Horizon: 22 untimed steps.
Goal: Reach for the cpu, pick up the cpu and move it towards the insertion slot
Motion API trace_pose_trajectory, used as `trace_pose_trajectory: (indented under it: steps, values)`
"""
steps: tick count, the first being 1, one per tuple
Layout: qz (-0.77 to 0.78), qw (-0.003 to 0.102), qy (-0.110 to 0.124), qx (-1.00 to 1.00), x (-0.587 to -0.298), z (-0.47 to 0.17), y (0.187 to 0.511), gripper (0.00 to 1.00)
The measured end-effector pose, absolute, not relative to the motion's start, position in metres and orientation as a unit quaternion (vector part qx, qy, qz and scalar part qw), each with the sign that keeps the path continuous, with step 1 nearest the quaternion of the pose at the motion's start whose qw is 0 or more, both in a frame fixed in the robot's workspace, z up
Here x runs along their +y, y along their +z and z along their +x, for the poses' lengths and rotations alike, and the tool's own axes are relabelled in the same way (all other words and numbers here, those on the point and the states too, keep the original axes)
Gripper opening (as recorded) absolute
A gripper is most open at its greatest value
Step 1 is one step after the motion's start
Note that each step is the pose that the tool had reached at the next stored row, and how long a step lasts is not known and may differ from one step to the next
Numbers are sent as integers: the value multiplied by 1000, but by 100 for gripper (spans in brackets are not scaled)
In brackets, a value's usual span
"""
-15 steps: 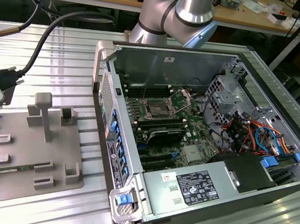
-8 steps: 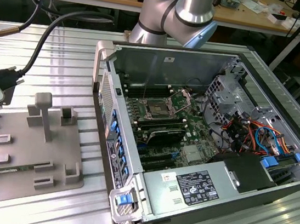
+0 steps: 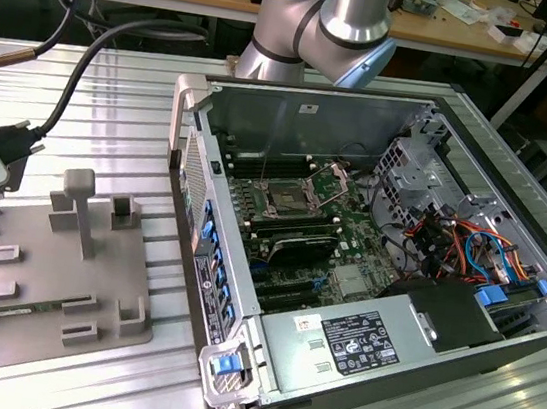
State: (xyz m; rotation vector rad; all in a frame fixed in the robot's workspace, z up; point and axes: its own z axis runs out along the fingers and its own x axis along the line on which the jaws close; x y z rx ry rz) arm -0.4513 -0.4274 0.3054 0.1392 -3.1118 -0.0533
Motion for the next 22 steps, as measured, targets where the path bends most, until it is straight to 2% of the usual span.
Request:
trace_pose_trajectory:
  steps: [22]
  values:
    - [54, 13, -17, -998, -427, -451, 308, 55]
